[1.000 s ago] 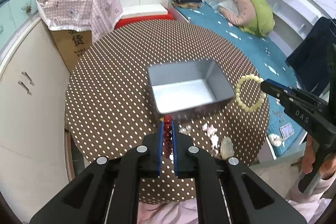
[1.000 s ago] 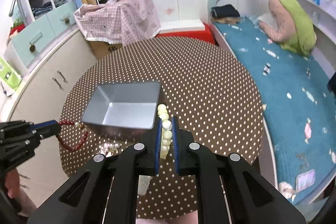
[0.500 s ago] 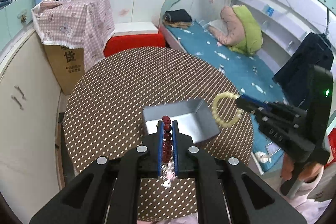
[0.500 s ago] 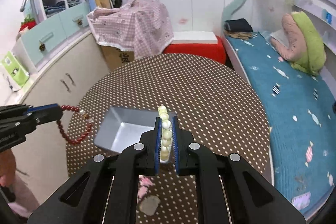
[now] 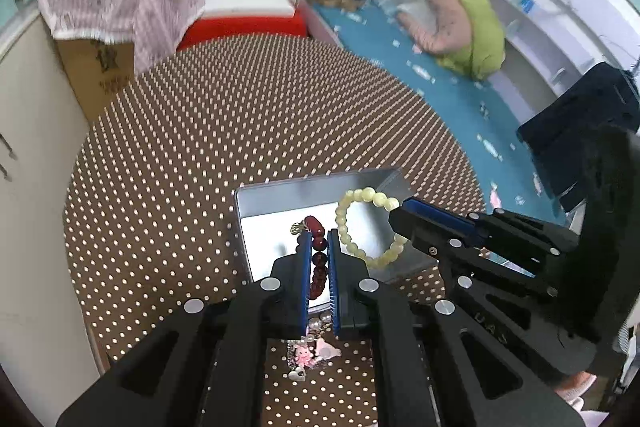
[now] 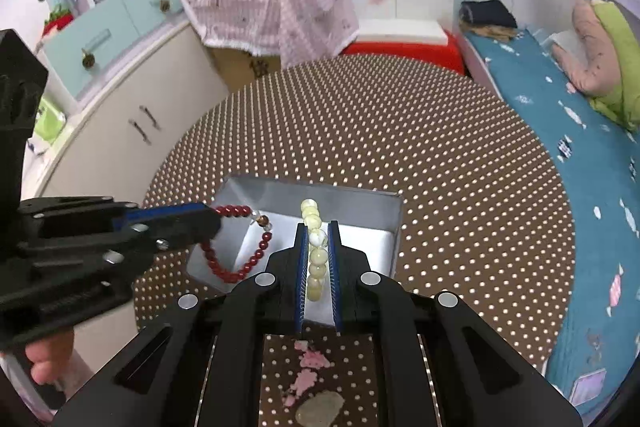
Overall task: Organize jewelry
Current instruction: 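Lift both bracelets and lower them into the silver tin, opening both grippers, then withdraw both grippers from the tin back toward the remaining charms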
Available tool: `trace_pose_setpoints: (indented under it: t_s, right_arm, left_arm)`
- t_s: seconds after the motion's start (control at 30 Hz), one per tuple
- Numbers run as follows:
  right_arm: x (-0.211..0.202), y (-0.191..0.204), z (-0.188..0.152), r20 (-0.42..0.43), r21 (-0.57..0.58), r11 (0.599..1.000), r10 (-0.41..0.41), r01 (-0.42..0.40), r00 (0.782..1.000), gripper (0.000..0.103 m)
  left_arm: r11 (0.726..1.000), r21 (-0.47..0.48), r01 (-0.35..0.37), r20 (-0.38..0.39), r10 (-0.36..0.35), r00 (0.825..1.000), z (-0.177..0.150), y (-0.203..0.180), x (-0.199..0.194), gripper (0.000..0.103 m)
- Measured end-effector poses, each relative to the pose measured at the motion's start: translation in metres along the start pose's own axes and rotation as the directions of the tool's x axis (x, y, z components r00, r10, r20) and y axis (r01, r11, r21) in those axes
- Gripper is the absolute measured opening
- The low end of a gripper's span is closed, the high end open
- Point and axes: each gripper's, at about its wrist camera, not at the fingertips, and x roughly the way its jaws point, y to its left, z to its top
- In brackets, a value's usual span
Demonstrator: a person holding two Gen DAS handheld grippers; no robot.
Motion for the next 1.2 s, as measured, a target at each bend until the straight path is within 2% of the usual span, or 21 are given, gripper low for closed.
trace_pose_setpoints:
  t_s: [0.3,0.4,0.57,0.6,0.63,0.67,0.7,0.73,0.8,0.87,0.97,1.1,1.2]
  right_arm:
    - [0.030,-0.004,-0.005,-0.066,-0.004,0.999,-0.033,0.033,0.997,0.011]
    - [0.034,-0.007,-0.004,-0.065,-0.007,0.994,-0.113,0.113,0.991,0.013]
    - [0.031,-0.016,-0.005,-0.080,0.014,0.995,-0.094,0.095,0.992,0.014]
    - [0.029,-0.017,-0.005,-0.079,0.018,0.995,-0.096,0.097,0.992,0.022]
    - [0.025,-0.019,-0.006,-0.076,0.019,0.995,-0.101,0.103,0.992,0.037]
    - [0.021,-0.017,-0.006,-0.063,0.020,0.997,-0.071,0.072,0.995,0.045]
    - [0.017,-0.016,-0.006,-0.049,0.023,0.999,-0.039,0.041,0.998,0.055]
    - [0.011,-0.016,-0.006,-0.032,0.024,0.999,-0.047,0.048,0.998,0.060]
    - [0.002,-0.014,-0.006,0.001,0.013,0.994,-0.113,0.113,0.994,0.070]
    - [-0.005,-0.014,-0.006,0.026,0.009,0.990,-0.143,0.142,0.989,0.071]
    - [-0.012,-0.018,-0.005,0.033,0.029,0.994,-0.110,0.109,0.993,0.072]
    - [-0.013,-0.019,-0.008,0.026,0.032,0.990,-0.141,0.140,0.990,0.072]
    - [-0.014,-0.023,-0.011,0.020,0.049,0.991,-0.129,0.128,0.991,0.072]
  left_arm:
    - [0.999,-0.018,-0.049,-0.062,0.048,0.997,0.009,0.005,0.034,0.006]
    - [0.995,-0.026,-0.095,-0.073,0.093,0.993,0.012,0.010,0.042,0.007]
    - [0.993,-0.029,-0.112,-0.060,0.111,0.992,0.012,0.011,0.041,0.008]
    - [0.994,-0.027,-0.109,-0.053,0.108,0.993,0.012,0.010,0.038,0.010]
    - [0.994,-0.026,-0.108,-0.046,0.107,0.993,0.010,0.010,0.034,0.019]
    - [0.994,-0.026,-0.103,-0.038,0.102,0.994,0.007,0.010,0.031,0.027]
    - [0.996,-0.026,-0.088,-0.036,0.087,0.996,0.004,0.009,0.028,0.028]
    - [0.995,-0.029,-0.091,-0.030,0.090,0.996,0.003,0.009,0.024,0.029]
    - [0.995,-0.028,-0.100,-0.020,0.099,0.995,0.003,0.009,0.019,0.032]
    - [0.989,-0.032,-0.142,0.007,0.142,0.990,0.002,0.008,0.012,0.049]
    - [0.991,-0.034,-0.126,0.026,0.127,0.992,0.000,0.008,0.003,0.052]
    - [0.990,-0.046,-0.133,0.037,0.135,0.990,-0.005,0.010,-0.005,0.053]
    - [0.991,-0.051,-0.120,0.029,0.122,0.992,-0.013,0.010,-0.006,0.053]
